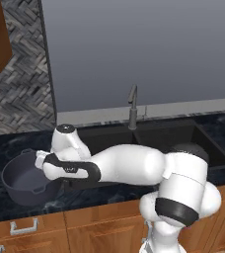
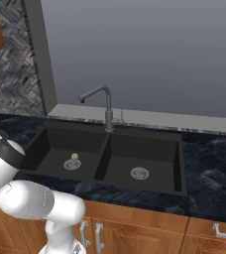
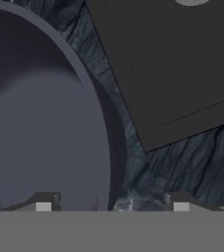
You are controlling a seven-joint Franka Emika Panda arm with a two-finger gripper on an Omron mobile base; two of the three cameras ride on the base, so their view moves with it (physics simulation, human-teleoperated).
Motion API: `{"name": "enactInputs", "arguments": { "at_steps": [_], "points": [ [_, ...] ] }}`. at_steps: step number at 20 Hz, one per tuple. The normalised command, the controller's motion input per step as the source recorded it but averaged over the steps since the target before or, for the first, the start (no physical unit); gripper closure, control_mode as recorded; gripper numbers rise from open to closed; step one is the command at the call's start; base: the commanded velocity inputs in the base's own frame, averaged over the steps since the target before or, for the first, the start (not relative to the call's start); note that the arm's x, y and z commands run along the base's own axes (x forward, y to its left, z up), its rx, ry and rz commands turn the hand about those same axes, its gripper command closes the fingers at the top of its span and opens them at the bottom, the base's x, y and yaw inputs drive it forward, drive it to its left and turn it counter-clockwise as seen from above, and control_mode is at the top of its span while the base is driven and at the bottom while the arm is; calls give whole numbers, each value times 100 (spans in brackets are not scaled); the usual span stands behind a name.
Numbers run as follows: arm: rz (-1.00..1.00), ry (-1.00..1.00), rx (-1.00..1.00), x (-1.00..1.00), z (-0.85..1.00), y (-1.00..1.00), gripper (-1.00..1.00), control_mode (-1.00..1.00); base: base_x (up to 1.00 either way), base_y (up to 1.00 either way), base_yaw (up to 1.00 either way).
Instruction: Dump the mushroom from the pot into the sink. Then turn on the water and wash the mushroom. Then turn off the water and put the mushroom back in the pot.
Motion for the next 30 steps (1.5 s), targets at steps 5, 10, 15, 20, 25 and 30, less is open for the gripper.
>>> {"name": "enactInputs", "arguments": {
  "at_steps": [5, 10, 15, 20, 25, 30],
  "points": [
    [0, -22, 7, -4, 41, -19, -100, -100, 0, 0, 0],
    [0, -16, 8, -2, 63, -42, -100, -100, 0, 0, 0],
    [0, -12, 11, -14, 47, -70, -100, -100, 0, 0, 0],
    [0, -9, 16, -3, 26, -78, -100, -100, 0, 0, 0],
    [0, -12, 19, -3, 22, -79, -100, -100, 0, 0, 0],
    [0, -9, 18, 0, 20, -69, -100, -100, 0, 0, 0]
  ]
}}
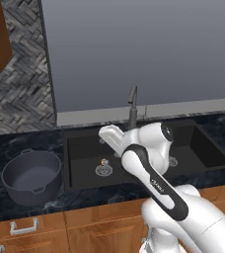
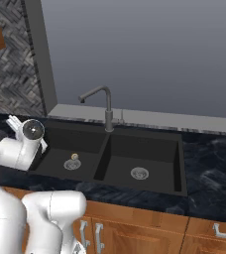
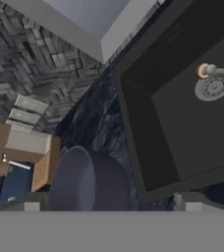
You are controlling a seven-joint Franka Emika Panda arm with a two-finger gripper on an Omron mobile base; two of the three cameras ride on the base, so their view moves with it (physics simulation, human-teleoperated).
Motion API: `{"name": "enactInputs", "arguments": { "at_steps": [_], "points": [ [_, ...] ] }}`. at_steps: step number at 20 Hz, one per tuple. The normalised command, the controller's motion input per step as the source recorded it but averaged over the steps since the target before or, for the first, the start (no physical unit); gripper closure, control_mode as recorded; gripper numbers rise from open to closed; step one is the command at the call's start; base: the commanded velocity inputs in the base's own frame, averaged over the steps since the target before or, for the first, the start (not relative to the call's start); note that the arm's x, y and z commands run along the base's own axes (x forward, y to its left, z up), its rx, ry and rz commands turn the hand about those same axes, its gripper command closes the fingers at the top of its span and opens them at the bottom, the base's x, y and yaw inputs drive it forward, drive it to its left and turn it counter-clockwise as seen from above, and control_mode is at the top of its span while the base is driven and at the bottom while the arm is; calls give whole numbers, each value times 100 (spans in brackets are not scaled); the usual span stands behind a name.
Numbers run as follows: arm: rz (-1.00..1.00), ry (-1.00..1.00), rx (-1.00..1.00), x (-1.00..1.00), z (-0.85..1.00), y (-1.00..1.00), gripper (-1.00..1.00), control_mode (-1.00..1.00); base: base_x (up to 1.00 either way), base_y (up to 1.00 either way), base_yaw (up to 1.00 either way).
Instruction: Dump the mushroom from the pot into the sink. Then turn on the water and wash the mushroom. Then turn off the water and put the mushroom back in the pot.
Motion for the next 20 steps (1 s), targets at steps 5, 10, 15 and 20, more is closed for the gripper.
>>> {"name": "enactInputs", "arguments": {
  "at_steps": [5, 10, 15, 20],
  "points": [
    [-1, -4, 15, 0, 21, -54, -100, -100, 0, 0, 0],
    [-8, 0, 14, 0, 29, -44, -100, -100, 0, 0, 0],
    [-10, 0, 14, 0, 28, -49, -100, -100, 0, 0, 0],
    [-10, 2, 14, 0, 30, -49, -100, -100, 0, 0, 0]
  ]
}}
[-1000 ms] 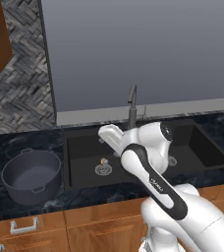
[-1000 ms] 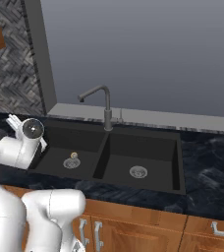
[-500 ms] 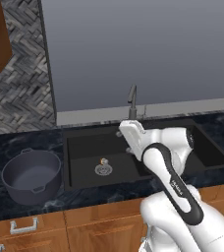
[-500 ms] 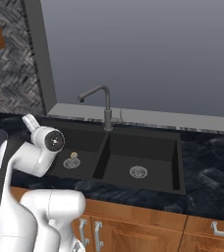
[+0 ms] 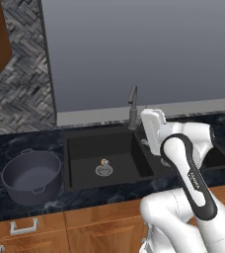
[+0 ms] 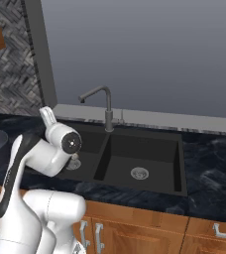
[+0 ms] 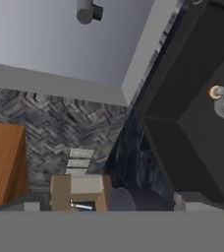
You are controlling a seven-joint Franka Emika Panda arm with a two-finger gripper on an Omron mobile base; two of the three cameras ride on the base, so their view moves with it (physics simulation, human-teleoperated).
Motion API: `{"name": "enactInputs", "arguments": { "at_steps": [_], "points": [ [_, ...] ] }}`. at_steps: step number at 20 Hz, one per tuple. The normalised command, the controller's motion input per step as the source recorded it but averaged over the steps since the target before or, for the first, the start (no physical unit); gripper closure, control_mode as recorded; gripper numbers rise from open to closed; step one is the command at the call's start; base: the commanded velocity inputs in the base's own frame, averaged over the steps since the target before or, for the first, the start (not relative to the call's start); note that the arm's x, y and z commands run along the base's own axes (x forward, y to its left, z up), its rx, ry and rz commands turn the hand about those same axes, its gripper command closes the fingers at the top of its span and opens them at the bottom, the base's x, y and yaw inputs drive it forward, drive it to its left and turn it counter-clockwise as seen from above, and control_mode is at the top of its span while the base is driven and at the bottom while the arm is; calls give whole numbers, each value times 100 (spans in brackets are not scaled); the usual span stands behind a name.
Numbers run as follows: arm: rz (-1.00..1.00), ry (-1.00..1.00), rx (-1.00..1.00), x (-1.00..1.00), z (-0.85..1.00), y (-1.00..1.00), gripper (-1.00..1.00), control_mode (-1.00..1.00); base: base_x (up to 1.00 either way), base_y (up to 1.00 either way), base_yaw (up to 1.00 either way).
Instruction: Dump the mushroom from the pot into the sink. Then turn on the water and wash the mushroom. Then turn off the water and put the mushroom back in the pot.
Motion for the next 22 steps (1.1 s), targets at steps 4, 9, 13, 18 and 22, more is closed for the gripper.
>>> {"name": "enactInputs", "arguments": {
  "at_steps": [4, 9, 13, 18, 22],
  "points": [
    [-10, 6, 13, 0, 22, -47, -100, -100, 0, 0, 0],
    [-7, 10, 11, 0, 20, -45, -100, -100, 0, 0, 0],
    [-3, 15, 7, 6, 19, -40, -100, -100, 0, 0, 0],
    [-4, 16, 6, 19, 11, -41, -100, -100, 0, 0, 0],
    [-4, 6, 6, 19, 1, -42, -100, -100, 0, 0, 0]
  ]
}}
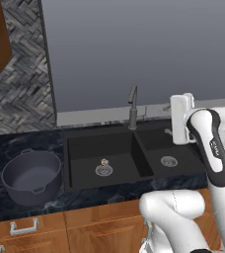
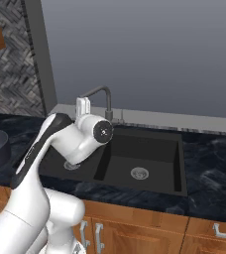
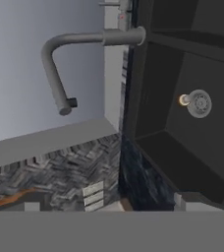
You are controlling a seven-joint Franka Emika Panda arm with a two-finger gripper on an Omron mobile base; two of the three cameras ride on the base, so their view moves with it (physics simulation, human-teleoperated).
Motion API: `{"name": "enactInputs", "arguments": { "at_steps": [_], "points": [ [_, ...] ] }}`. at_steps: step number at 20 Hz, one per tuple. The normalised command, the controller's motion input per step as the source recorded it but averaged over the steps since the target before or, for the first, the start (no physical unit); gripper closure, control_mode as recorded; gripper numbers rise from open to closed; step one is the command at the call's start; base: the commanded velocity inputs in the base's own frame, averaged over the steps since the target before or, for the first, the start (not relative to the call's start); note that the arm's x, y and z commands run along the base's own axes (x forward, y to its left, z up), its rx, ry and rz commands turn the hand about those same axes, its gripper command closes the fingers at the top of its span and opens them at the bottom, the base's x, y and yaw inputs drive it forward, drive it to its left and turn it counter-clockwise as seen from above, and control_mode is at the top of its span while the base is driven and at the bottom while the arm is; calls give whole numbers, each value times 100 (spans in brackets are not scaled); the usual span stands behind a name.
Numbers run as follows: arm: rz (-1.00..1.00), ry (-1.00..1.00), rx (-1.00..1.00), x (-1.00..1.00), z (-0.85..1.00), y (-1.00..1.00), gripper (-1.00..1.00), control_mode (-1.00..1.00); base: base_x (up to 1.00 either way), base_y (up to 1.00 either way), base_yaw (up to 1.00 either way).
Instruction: Dump the mushroom from the pot into the sink. Then turn on the water and wash the mushroom. Then turn off the water and put the mushroom back in the pot.
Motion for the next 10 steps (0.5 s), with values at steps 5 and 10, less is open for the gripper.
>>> {"name": "enactInputs", "arguments": {
  "at_steps": [5, 10],
  "points": [
    [-2, 0, 3, 16, 0, -42, -100, -100, 0, 0, 0],
    [0, 1, 0, 24, 0, -26, -100, -100, 0, 0, 0]
  ]
}}
